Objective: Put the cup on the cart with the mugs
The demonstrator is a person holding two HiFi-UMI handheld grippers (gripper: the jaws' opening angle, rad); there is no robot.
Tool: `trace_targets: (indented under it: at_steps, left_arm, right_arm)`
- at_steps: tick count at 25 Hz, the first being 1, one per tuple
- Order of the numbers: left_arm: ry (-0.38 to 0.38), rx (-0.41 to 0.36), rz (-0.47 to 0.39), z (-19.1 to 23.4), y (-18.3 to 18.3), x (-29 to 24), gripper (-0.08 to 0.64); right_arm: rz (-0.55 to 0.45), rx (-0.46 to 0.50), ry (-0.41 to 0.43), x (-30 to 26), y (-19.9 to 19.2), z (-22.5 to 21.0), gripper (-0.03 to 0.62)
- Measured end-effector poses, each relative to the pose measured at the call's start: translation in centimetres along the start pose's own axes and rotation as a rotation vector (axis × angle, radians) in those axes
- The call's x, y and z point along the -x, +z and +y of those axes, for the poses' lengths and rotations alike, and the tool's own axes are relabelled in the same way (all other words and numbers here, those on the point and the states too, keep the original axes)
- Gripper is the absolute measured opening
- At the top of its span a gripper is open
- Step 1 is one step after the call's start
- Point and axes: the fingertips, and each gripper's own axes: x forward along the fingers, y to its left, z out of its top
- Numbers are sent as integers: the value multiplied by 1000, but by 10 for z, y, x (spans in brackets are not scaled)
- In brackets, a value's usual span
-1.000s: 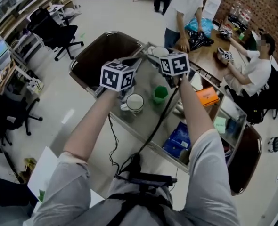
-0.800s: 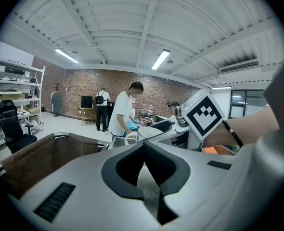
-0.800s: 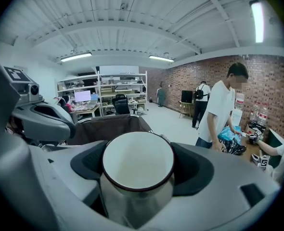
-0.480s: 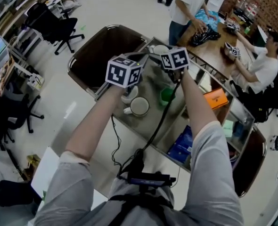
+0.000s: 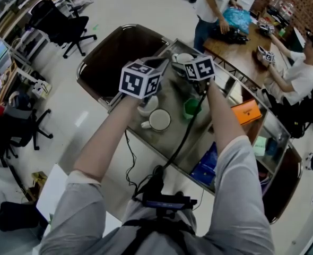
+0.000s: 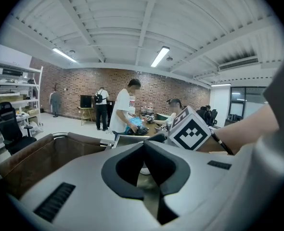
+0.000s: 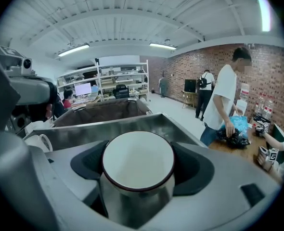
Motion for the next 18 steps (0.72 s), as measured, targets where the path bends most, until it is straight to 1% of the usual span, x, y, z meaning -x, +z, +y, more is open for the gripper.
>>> trace_targets:
  at_steps: [6,9,10,11,13,18]
  left_arm:
    - [4,2,5,2,-1,0,2]
    - [4,3,6,0,-3,0,2]
    - [5,2,6,-1,-3,0,2]
    - [6,0,6,-2,-3,0,2]
    - [10,-3,5,-2,-2,2,2]
    - [24,-3,-2,-7,0,7,2]
  right_arm:
    - [-16,25,10,0,-2,3,411]
    - [-3,21,23,1,-5,7,414]
    - [-1,17,24,1,-6,8,432]
    - [0,13,18,2,-8,6,449]
    - [-1,9,1,4,-9,0,462]
    - [-20,13,-7,16,-6,-4,462]
